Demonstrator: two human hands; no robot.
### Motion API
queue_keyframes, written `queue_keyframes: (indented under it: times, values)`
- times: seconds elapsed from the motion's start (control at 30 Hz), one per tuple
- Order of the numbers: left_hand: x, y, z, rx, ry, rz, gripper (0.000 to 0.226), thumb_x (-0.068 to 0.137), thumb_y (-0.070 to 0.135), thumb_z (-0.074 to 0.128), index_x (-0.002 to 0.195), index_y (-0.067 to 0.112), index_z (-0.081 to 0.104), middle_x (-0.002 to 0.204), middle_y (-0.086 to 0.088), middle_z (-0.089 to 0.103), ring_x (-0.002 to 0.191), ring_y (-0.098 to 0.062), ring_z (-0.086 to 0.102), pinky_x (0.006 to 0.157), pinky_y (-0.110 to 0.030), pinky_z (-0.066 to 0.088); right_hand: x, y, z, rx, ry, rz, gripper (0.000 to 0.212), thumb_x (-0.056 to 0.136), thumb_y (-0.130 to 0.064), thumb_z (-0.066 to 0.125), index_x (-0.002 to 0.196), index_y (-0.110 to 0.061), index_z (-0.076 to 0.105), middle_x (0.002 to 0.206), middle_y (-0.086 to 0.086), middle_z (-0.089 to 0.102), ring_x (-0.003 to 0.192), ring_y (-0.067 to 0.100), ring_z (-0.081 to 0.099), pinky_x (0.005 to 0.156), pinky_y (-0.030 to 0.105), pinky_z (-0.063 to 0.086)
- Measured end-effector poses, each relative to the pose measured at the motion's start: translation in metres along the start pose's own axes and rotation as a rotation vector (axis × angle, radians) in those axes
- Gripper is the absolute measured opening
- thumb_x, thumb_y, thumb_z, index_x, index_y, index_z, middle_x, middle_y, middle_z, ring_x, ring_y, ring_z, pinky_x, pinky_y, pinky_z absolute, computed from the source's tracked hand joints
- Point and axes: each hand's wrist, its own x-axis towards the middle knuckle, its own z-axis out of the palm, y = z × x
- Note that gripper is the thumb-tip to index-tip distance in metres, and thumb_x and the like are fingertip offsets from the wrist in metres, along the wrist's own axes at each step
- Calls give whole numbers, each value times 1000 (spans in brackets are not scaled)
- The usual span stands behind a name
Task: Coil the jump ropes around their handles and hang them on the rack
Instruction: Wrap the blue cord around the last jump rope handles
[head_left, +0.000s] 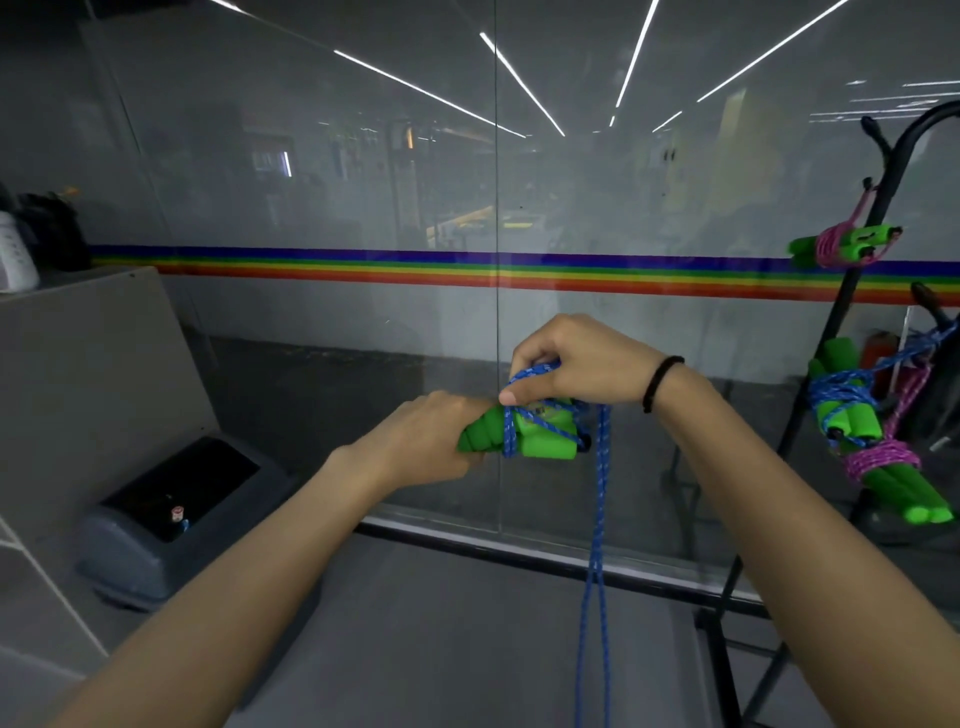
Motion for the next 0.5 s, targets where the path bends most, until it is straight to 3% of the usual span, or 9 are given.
queue_keyframes:
  times: [0.1, 0.23, 0.27, 0.37, 0.43, 0.47, 0.5]
  values:
    - [-1, 1, -6, 3, -34, 97, 20, 81, 25, 62, 77, 33, 45, 72, 10, 57, 66, -14, 56, 60, -34, 48, 3, 13, 3, 250, -25, 29, 14, 72, -31, 74, 72, -18, 70, 69, -3, 69, 59, -2, 61, 56, 10, 46]
    - [-1, 5, -6, -121, 33, 167, 26, 78, 22, 66, 76, 37, 44, 66, 10, 56, 58, -6, 52, 56, -31, 46, 4, 37, 19, 567, -16, 58, 9, 74, -21, 72, 74, -13, 66, 70, -3, 66, 61, 3, 61, 59, 12, 48]
    - [-1, 6, -5, -154, 62, 157, 25, 78, 23, 67, 76, 36, 46, 64, 11, 55, 56, -4, 51, 56, -31, 46, 2, 43, 23, 637, -11, 73, 4, 79, -12, 67, 76, -13, 65, 73, -5, 66, 64, 1, 63, 62, 12, 49]
    - [3, 3, 2, -223, 124, 102, 22, 74, 27, 70, 74, 39, 51, 64, 13, 58, 58, -2, 54, 58, -31, 49, -1, 58, 37, 623, 50, 82, 20, 87, 5, 50, 93, -11, 61, 92, 0, 65, 76, -6, 64, 75, 14, 51]
    - [6, 0, 6, -275, 157, 86, 21, 69, 32, 71, 82, 38, 56, 72, 14, 63, 66, -4, 60, 64, -34, 52, -4, 63, 44, 695, 78, 83, 21, 85, -5, 58, 104, 3, 62, 97, 10, 68, 74, -2, 64, 82, 20, 54]
    - [7, -1, 7, -303, 168, 79, 25, 67, 33, 72, 88, 34, 58, 77, 14, 66, 71, -6, 63, 67, -36, 53, -7, 63, 47, 742, 86, 89, 33, 76, -14, 66, 100, 10, 64, 89, 5, 71, 67, -2, 64, 76, 18, 54]
    - [8, -2, 9, -346, 174, 72, 29, 66, 32, 73, 92, 30, 59, 81, 12, 68, 75, -7, 64, 69, -38, 53, -8, 66, 52, 808, 77, 92, 32, 67, -19, 75, 86, 6, 70, 73, -3, 73, 59, -4, 63, 65, 15, 53]
